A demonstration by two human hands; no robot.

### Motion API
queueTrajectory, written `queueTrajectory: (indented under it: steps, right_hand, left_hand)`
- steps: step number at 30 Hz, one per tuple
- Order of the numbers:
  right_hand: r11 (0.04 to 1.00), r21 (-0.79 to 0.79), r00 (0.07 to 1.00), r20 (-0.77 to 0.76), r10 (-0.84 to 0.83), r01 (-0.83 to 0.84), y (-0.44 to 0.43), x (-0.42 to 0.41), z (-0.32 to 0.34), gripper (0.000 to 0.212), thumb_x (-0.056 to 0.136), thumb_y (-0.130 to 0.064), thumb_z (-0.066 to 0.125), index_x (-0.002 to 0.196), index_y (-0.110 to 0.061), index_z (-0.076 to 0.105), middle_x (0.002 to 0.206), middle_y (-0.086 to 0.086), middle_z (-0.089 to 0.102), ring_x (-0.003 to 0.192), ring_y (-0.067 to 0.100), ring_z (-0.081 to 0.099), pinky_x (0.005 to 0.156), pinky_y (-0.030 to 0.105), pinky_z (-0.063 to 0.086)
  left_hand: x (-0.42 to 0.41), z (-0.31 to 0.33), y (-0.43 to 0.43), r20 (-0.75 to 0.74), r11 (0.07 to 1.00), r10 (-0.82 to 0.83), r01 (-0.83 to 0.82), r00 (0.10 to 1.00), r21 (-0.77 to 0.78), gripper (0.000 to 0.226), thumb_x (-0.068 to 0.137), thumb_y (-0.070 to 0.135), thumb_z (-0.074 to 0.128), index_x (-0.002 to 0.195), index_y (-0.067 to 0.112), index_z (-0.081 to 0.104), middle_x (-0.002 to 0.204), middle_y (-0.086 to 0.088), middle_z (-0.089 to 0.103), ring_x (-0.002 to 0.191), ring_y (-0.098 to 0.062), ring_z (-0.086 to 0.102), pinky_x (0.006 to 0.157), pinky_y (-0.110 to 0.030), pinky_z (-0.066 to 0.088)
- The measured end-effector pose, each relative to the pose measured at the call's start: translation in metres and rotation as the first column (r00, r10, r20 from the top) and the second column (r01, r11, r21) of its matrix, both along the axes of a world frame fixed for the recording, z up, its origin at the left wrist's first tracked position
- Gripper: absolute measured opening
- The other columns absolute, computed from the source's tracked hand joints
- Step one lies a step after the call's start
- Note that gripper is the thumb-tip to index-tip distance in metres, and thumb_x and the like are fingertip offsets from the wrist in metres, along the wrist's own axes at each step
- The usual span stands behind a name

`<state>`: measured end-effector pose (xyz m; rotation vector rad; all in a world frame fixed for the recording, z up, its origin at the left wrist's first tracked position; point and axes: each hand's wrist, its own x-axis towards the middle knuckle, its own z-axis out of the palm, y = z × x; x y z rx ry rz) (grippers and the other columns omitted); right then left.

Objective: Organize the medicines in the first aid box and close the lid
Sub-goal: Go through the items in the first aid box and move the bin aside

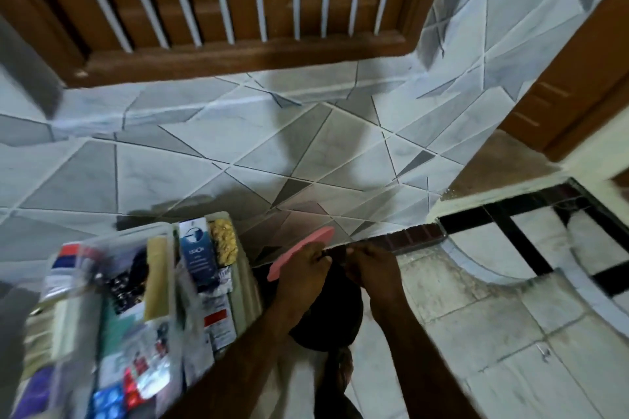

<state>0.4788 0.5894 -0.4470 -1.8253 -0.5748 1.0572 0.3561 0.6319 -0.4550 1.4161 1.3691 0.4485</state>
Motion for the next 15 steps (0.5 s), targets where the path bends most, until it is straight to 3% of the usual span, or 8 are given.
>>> queueTrajectory:
  steps: [2,4,6,8,12,15]
  right_hand:
    - [0.999,0.049,1.000,0.012,0.018,-0.019,-0.004,-0.016,0.022,0.014,0.086,-0.014,0.063,0.080,-0.021,0.074,0.077,0.010,0.073,0.072,0.022,0.068,0.077,0.043,0.058]
    - [0.994,0.102,0.999,0.009,0.044,-0.045,-0.008,-0.032,0.042,0.014,0.086,-0.012,0.063,0.086,-0.019,0.074,0.081,0.010,0.073,0.075,0.023,0.069,0.075,0.041,0.058]
    - [0.985,0.149,0.996,-0.002,0.084,-0.083,-0.012,-0.050,0.060,0.013,0.088,-0.011,0.062,0.091,-0.016,0.074,0.083,0.011,0.073,0.076,0.023,0.068,0.069,0.035,0.057]
    - [0.976,0.183,0.993,0.009,0.120,-0.119,-0.016,-0.066,0.074,0.013,0.089,-0.013,0.062,0.092,-0.019,0.073,0.083,0.010,0.073,0.076,0.024,0.068,0.070,0.036,0.056]
    - [0.930,0.248,0.963,0.087,0.256,-0.269,-0.023,-0.105,0.093,0.015,0.089,-0.018,0.062,0.097,-0.022,0.074,0.091,-0.002,0.075,0.086,0.018,0.071,0.078,0.033,0.059]
    - [0.882,0.276,0.924,0.124,0.361,-0.382,-0.026,-0.135,0.097,0.015,0.090,-0.017,0.061,0.098,-0.020,0.073,0.092,-0.003,0.075,0.085,0.014,0.071,0.077,0.032,0.059]
  left_hand:
    - [-0.020,0.021,-0.009,-0.010,0.997,0.012,-0.012,1.000,0.079,0.023,0.091,0.025,0.054,0.110,0.017,0.063,0.106,-0.003,0.068,0.101,-0.020,0.062,0.089,-0.034,0.050]
    - [-0.038,0.041,-0.017,0.005,0.989,0.025,-0.025,1.000,0.143,0.013,0.093,0.026,0.053,0.100,0.018,0.061,0.094,0.001,0.065,0.088,-0.015,0.061,0.070,-0.022,0.046]
    - [-0.056,0.059,-0.026,0.056,0.981,0.049,-0.059,0.997,0.186,0.019,0.094,0.027,0.053,0.108,0.019,0.061,0.099,0.005,0.064,0.093,-0.012,0.061,0.075,-0.019,0.049]
    - [-0.074,0.070,-0.035,0.098,0.967,0.084,-0.105,0.992,0.232,0.026,0.093,0.029,0.053,0.119,0.025,0.059,0.115,0.006,0.064,0.105,-0.012,0.061,0.089,-0.027,0.052]
    - [-0.113,0.088,-0.058,0.265,0.926,0.152,-0.230,0.952,0.298,0.019,0.094,0.027,0.056,0.111,0.035,0.059,0.105,0.011,0.067,0.099,-0.006,0.065,0.087,-0.028,0.056]
    - [-0.139,0.097,-0.068,0.310,0.907,0.212,-0.305,0.927,0.290,0.018,0.093,0.032,0.058,0.101,0.048,0.058,0.102,0.014,0.067,0.098,-0.005,0.065,0.085,-0.024,0.054]
